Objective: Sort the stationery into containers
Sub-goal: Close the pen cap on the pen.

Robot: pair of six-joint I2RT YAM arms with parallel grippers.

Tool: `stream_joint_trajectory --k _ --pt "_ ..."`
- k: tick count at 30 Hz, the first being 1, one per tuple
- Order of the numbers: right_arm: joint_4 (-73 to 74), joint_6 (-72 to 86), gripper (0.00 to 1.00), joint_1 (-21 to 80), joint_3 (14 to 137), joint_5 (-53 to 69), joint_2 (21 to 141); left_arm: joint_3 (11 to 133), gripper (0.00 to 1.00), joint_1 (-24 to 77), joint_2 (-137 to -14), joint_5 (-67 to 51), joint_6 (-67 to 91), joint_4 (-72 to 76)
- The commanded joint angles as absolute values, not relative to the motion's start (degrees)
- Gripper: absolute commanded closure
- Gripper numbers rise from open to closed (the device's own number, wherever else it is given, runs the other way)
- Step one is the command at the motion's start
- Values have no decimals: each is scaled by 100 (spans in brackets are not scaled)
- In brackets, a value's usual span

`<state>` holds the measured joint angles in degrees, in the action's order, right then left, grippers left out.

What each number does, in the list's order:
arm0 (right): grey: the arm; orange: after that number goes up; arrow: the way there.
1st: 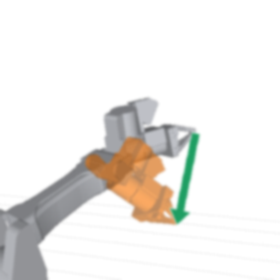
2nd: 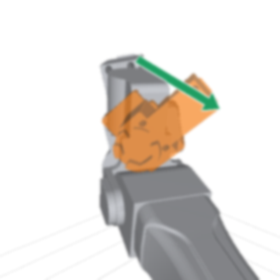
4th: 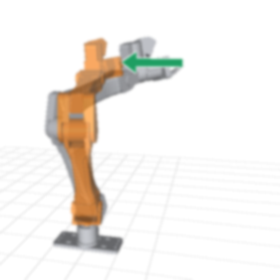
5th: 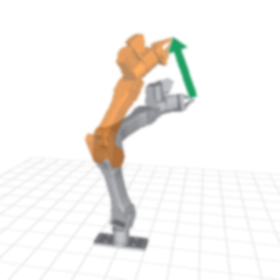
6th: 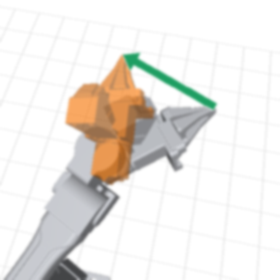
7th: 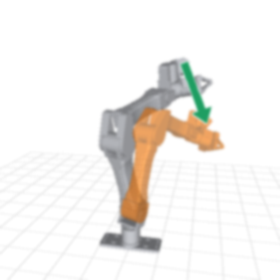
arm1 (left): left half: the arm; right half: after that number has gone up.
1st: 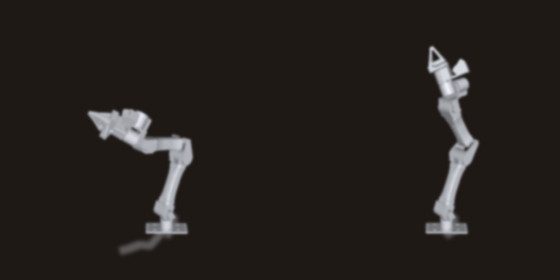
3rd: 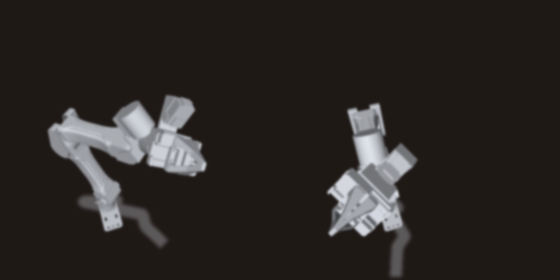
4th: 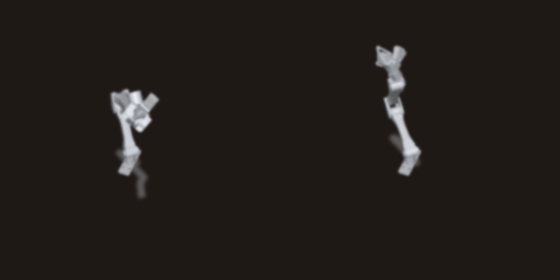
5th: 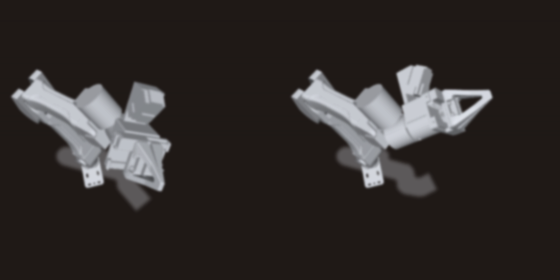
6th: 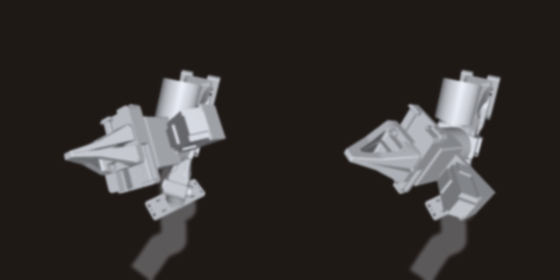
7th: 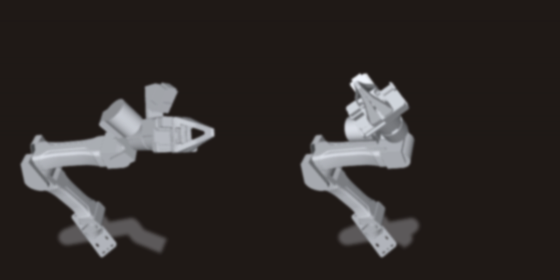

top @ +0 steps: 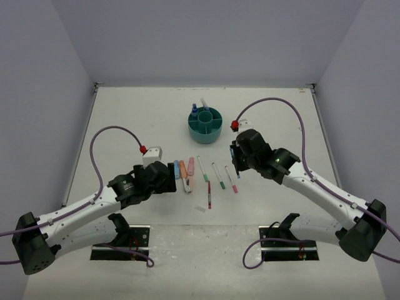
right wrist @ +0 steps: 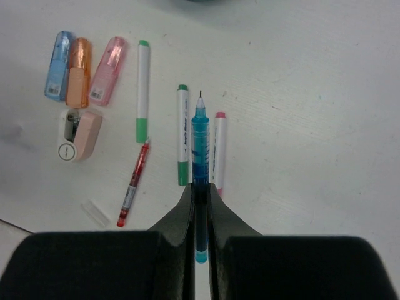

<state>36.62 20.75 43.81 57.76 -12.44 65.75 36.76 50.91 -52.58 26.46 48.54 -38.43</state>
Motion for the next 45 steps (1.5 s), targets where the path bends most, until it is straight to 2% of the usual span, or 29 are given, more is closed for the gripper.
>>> stream_joint_trajectory --k 1,6,10,13,17,18,20,22,25,27,29,33,36,40,45 --pt "3469 2102 100 4368 5672 -1152 6710 3422 0 5147 -5150 2892 5389 -3415" --pt "3283 2110 100 4368 5581 -1002 6963 3048 7 5364 -4925 3026 5766 -3298" --pt "3280 2064 100 4368 5584 -1046 7059 3088 16 6310 -4937 3427 6088 -3192" --pt "3283 2057 100 4359 5615 -1145 7011 3471 21 7063 -5495 3618 6772 -3369" --pt "3261 2065 100 4324 5607 -1284 6882 4386 19 8039 -6789 4203 8484 -4250" --pt "3261 2066 100 4321 5597 -1322 6880 4613 19 8048 -6825 4261 8487 -4260" --pt "3252 2077 100 4213 5534 -1463 6822 5342 17 8260 -8007 4211 8338 -4480" --pt "3241 2100 100 4113 5465 -1512 6676 6137 17 8283 -8644 4089 7514 -4463" --pt "3199 2094 100 3965 5354 -1431 6381 6631 16 8368 -9270 4175 6221 -4521" --pt "3167 2074 100 3845 5266 -1305 6180 6441 13 8420 -9260 4105 5009 -4228" --pt "3127 2065 100 3783 5207 -1246 5990 6100 7 8382 -8919 3541 3784 -3588" --pt "3054 2032 100 3762 5186 -1160 5871 5793 5 8262 -8344 2940 2743 -3379" --pt "2987 1959 100 3753 5141 -1115 5897 5348 4 8222 -8009 1894 1786 -3187" --pt "2906 1915 100 3748 5077 -1039 5915 5337 0 8166 -8234 539 803 -3382" --pt "2861 1859 100 3748 5022 -1019 5769 5559 0 7856 -8614 128 -21 -3612"
